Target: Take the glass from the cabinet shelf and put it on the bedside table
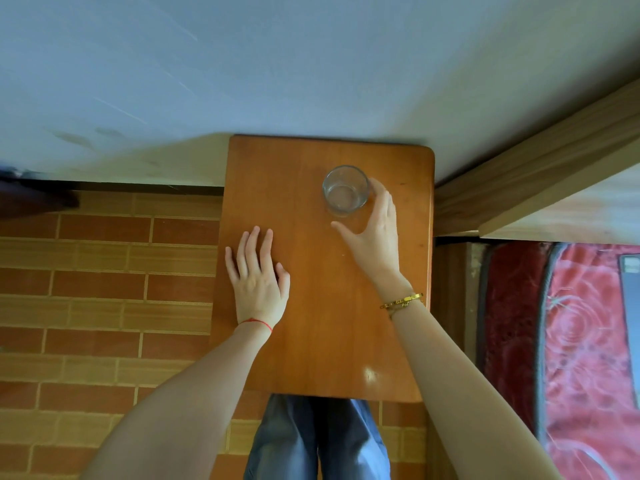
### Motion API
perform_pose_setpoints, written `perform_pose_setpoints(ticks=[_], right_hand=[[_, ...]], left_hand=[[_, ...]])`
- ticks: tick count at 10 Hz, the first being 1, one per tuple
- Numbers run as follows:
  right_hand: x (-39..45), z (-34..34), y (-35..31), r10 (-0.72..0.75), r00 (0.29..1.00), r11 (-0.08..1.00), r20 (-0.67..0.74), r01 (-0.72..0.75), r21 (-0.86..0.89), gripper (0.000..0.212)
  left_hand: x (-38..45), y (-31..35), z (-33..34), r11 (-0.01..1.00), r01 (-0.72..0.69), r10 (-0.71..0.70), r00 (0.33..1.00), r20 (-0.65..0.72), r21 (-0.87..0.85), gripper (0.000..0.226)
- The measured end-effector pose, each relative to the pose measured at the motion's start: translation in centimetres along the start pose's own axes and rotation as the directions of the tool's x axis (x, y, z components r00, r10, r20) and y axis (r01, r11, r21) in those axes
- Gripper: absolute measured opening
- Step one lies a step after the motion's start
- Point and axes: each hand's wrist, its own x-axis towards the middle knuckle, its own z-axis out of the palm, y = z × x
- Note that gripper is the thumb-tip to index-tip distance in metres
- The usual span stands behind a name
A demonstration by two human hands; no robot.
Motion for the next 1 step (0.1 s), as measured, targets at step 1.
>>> perform_pose_setpoints(ticks=[1], right_hand=[[-0.84, -2.0, -0.18, 0.061, 0.997, 0.992, 0.049, -0.055, -0.117, 0.08]], left_hand=[[0.69, 0.58, -1.87, 0.999, 0.022, -0.02, 0.997, 0.069, -0.037, 0.053]])
